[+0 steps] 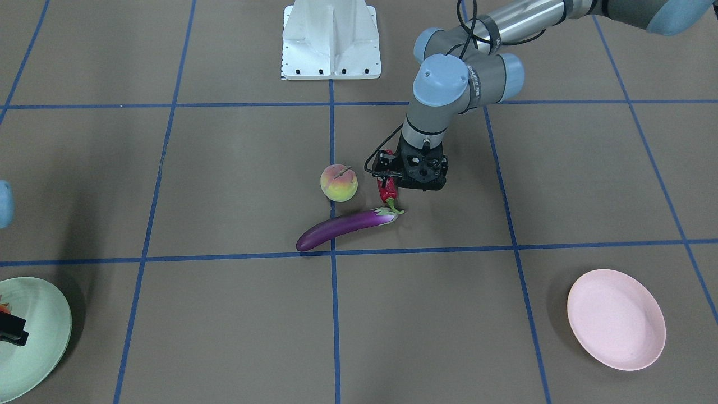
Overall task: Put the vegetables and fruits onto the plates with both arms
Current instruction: 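Release the pomegranate with the right gripper while the left grasps the red chili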
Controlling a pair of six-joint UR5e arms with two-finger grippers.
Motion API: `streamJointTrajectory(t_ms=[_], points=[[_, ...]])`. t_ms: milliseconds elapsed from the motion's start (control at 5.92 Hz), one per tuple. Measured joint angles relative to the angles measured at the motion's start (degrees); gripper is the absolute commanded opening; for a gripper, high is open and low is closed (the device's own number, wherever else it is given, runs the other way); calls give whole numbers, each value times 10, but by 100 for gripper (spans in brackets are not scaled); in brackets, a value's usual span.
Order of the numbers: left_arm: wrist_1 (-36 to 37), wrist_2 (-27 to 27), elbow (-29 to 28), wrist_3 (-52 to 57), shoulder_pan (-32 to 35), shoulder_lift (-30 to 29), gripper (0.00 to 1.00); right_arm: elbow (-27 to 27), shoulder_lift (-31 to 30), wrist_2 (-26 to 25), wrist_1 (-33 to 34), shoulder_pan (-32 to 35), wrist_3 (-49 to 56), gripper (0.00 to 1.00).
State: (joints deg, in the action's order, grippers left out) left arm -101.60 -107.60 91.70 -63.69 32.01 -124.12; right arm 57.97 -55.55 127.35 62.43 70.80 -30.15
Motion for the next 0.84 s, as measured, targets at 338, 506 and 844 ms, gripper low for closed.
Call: streamJointTrajectory(t_ms=[338,506,844], points=[[0,0,-8,-6,-10,-12,56,8,-2,0,7,-1,-2,100],[1,-1,-17,-7,-13,-20,56,8,-2,0,7,-2,-2,100],[0,-1,-36,-7,-17,-31,0,18,-1,1,10,-3,-7,100]])
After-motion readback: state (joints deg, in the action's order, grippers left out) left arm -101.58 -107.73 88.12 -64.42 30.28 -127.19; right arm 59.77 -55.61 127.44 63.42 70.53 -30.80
